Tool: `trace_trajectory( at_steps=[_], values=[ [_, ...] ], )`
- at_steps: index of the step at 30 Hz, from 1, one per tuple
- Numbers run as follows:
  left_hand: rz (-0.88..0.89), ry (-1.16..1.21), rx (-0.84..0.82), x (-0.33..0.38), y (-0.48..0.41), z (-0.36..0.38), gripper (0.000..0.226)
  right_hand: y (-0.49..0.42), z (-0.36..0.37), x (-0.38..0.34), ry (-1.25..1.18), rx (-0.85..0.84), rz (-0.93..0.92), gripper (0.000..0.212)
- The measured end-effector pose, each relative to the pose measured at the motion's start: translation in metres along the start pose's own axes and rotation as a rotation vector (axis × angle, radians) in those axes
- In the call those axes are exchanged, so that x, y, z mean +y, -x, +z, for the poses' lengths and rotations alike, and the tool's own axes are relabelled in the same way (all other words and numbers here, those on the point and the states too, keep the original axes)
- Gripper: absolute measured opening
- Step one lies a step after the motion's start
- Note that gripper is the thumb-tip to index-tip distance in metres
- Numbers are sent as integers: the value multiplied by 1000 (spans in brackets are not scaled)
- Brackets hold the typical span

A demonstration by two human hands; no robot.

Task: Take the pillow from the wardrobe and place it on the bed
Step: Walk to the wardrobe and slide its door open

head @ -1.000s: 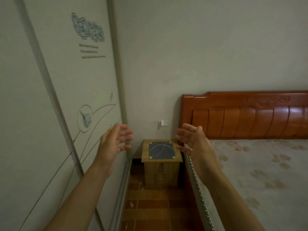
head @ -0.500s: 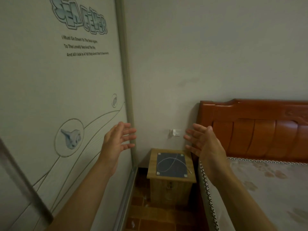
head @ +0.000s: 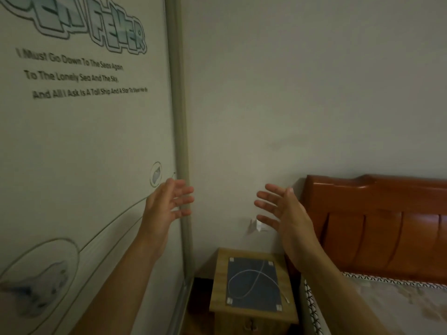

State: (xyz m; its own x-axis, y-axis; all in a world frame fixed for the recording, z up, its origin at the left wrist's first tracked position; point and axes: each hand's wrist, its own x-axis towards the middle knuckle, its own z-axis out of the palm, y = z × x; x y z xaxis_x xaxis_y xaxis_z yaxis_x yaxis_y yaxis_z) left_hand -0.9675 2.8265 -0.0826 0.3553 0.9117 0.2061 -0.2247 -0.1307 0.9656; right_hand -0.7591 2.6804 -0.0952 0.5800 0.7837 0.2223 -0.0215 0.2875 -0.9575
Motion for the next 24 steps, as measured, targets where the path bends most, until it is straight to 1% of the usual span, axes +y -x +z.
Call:
trace_trajectory(
  at_steps=[3,5,10,13,17,19,24],
  values=[
    [-5,-38,58,-17,-39,5,44,-51,3,24,12,-48,15,66],
    [-7,-45,60,-21,-46,3,43,-64,7,30,-16,-49,36,67],
    [-24,-124,140,-48,-104,17,42,-139,5,61,-79,-141,49,71],
    [-35,-118,185,-49,-147,39,42,-189,-8,68,-114,-157,46,69],
    [19,-155,202,-42,-196,59,43,-259,-19,63,-135,-187,40,65],
    [46,-170,232,-43,-213,62,42,-285,-14,65,-137,-226,32,64],
    [35,-169,282,-50,-246,56,40,-324,8,87,-159,-281,48,63]
  ],
)
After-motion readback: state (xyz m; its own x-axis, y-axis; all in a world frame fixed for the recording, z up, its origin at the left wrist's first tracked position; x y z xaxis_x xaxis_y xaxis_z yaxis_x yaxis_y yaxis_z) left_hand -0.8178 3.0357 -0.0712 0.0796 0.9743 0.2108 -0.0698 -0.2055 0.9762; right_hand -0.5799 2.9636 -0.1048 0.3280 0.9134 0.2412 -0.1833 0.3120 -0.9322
